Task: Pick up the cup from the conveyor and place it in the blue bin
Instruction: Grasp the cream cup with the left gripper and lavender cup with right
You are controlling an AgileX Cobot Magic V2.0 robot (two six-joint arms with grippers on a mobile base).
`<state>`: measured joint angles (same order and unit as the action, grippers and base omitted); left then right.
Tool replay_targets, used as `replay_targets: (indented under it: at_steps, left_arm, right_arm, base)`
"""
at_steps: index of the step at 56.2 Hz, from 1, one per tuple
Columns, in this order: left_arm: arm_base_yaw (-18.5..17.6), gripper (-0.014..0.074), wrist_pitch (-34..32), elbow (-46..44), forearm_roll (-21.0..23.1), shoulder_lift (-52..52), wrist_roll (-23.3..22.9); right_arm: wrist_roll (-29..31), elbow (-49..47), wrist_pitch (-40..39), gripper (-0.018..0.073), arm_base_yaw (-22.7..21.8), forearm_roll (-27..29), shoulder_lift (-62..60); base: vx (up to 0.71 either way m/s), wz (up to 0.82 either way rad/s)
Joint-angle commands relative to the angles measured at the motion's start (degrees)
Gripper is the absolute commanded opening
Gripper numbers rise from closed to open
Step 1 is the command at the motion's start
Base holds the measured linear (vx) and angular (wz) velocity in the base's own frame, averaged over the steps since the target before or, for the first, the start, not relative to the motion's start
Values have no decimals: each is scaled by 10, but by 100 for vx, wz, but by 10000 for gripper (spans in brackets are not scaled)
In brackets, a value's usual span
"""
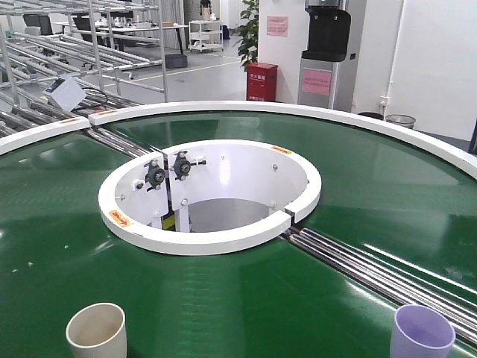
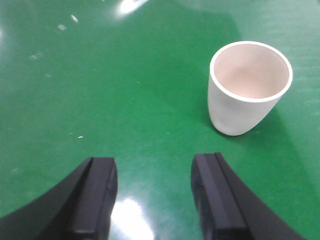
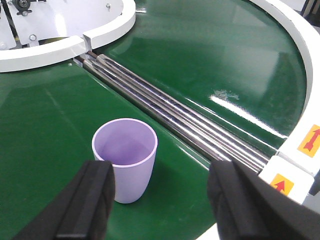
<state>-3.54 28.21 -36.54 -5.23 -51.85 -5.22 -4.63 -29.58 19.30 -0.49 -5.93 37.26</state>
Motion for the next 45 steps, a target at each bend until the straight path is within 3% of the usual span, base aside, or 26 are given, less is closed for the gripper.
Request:
replay_targets:
  at_steps: [1,11,15,29,45]
  left_arm:
    - [-10,476,-39,-63,29,-45,31]
    - [-24,476,19,-182,93,-158,117]
    - [-23,476,35,-226,122,-203,132]
    - [-23,475,48,-305,128,-342,133]
    - [-23,475,21,-316,128,-428,133]
  right_arm:
    - [0,-17,-48,484,0,-9,4]
    - [0,-17,-48,484,0,-9,4]
    - [0,-17,-47,484,0,-9,4]
    - [0,-17,-45,484,0,-9,4]
    - [0,-17,-44,482,0,-10,4]
  base:
    - [0,0]
    - [0,0]
    - [0,0]
    - [0,0]
    - [0,0]
